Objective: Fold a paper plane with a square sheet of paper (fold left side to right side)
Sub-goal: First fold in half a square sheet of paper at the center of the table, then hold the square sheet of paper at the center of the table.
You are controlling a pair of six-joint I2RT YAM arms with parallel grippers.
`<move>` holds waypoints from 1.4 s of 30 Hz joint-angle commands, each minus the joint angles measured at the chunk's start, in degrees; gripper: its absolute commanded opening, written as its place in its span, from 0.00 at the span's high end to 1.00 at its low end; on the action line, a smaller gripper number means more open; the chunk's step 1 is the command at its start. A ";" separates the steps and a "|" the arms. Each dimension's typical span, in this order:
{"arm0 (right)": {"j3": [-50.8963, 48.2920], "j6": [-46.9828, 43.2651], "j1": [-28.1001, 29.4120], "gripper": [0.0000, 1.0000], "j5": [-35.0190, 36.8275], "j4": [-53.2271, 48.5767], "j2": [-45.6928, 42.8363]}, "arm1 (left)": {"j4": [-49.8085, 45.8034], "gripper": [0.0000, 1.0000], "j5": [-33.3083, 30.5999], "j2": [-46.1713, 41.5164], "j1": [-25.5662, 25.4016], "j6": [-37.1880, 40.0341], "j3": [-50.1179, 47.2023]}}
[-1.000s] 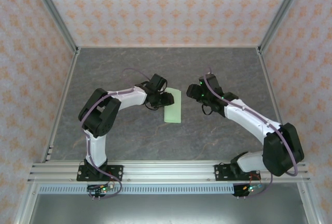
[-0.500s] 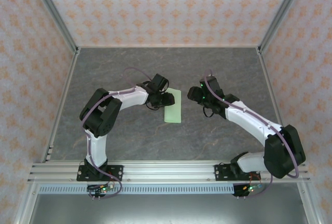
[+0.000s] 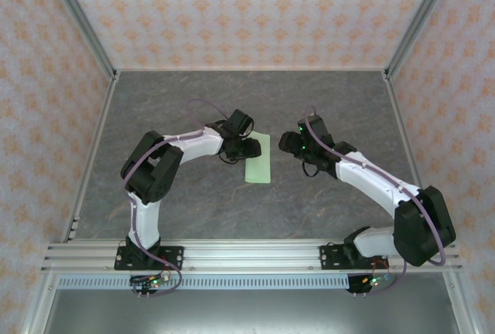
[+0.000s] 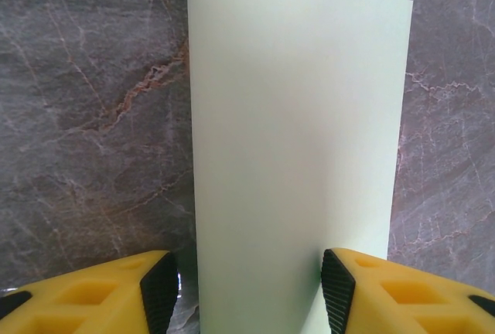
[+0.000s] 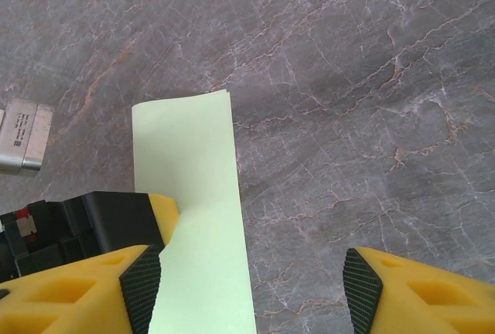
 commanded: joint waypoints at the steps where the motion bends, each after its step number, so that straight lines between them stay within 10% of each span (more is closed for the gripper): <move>1: -0.63 0.74 -0.16 0.33 -0.39 0.26 -0.24 | -0.91 0.43 0.39 3.77 -1.61 1.27 0.02; 26: -0.98 1.59 -0.20 0.36 -3.91 2.83 3.30 | -1.27 0.44 -0.17 4.15 -1.61 1.67 -0.13; 42: -0.93 7.73 -0.20 0.84 -13.80 18.54 16.81 | -1.30 0.44 -0.33 4.17 -1.61 1.48 -0.38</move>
